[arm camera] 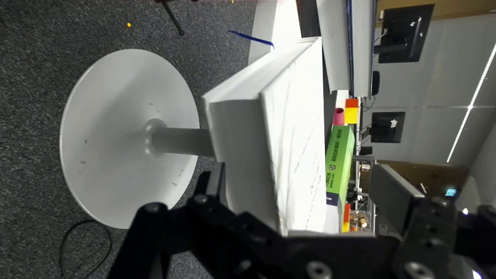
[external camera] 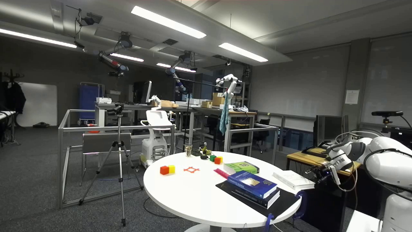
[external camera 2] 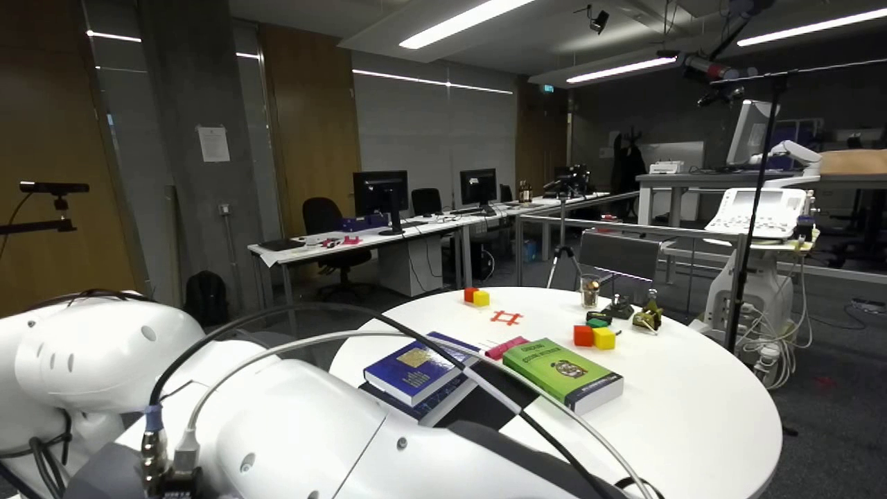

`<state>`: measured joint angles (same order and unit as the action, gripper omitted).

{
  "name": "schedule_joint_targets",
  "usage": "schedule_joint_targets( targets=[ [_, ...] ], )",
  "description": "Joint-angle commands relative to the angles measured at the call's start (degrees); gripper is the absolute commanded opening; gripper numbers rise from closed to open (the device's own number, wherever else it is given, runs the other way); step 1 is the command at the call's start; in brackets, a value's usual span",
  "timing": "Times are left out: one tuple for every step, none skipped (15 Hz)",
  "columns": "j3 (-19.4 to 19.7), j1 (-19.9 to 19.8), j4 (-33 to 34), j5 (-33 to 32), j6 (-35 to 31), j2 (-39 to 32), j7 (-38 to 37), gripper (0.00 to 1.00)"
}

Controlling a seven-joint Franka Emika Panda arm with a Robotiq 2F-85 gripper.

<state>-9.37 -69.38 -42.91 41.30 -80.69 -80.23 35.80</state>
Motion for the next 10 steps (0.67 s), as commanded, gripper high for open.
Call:
schedule_joint_targets(
  targets=[
    [-1.93,-1.21,4.88,1.51,3.42,-3.19,-0.18,1.00],
    [-2.02,-1.22,5.41,1.51,3.65,-3.68,-0.24,1.00],
    [-2.12,-1.18,6.05,1.44,3.88,-4.23,-0.15,1.00],
    [-2.22,-1.12,6.54,1.41,3.95,-4.73,-0.10,1.00],
    [-2.26,-0.99,7.01,1.35,3.89,-5.22,-0.29,1.00],
    [-2.30,-0.81,7.53,1.23,3.30,-5.77,0.02,1.00],
    [-1.90,-0.83,3.73,1.48,1.73,-3.60,1.40,1.00],
    [-1.82,-0.72,3.76,1.33,1.73,-3.85,1.42,1.00],
    [-1.86,-0.71,3.61,1.37,1.69,-3.96,1.89,1.00],
    [-1.87,-0.67,3.50,1.37,1.68,-4.04,2.21,1.00]
  ],
)
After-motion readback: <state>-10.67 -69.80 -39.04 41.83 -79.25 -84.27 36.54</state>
